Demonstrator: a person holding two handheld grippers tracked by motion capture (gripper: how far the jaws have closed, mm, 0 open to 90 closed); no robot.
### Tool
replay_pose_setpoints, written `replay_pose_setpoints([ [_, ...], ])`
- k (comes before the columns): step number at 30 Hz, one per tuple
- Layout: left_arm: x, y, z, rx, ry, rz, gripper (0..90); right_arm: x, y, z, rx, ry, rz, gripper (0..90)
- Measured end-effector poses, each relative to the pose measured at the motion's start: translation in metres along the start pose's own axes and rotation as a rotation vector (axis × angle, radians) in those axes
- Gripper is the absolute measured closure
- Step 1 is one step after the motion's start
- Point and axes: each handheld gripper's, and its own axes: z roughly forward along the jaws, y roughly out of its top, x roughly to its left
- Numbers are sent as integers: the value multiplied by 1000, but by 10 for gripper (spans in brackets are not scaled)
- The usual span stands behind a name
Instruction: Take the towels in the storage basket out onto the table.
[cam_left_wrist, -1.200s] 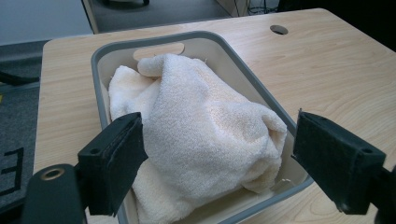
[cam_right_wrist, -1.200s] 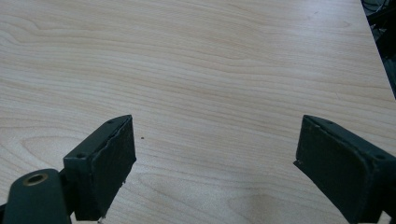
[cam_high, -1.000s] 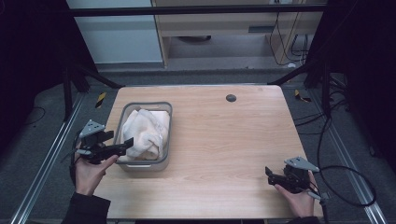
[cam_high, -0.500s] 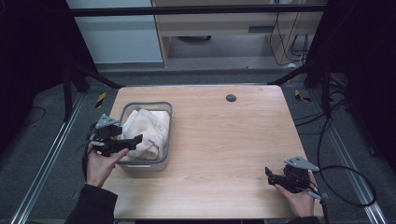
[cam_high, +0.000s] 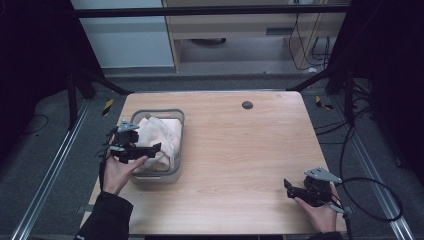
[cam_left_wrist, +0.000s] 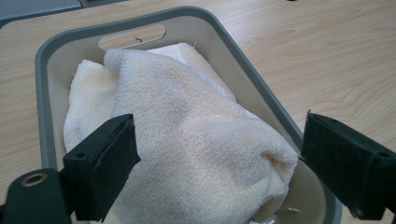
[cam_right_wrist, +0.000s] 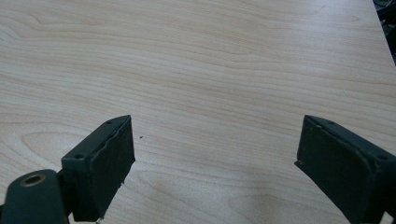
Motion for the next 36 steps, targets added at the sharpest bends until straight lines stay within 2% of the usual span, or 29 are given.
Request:
replay_pose_setpoints([
  [12, -5, 2, 23, 52, 10, -5, 49, -1, 0, 2, 11, 7, -3, 100],
  [20, -5, -1, 32, 75, 13, -18, 25, -1, 0, 2, 16, 15, -3, 86],
  [24, -6, -3, 36, 103, 12, -13, 14, -1, -1, 3, 23, 22, -5, 73],
  [36, -10, -14, 46, 135, -35, -34, 9, -1, -1, 5, 39, 23, -9, 61],
])
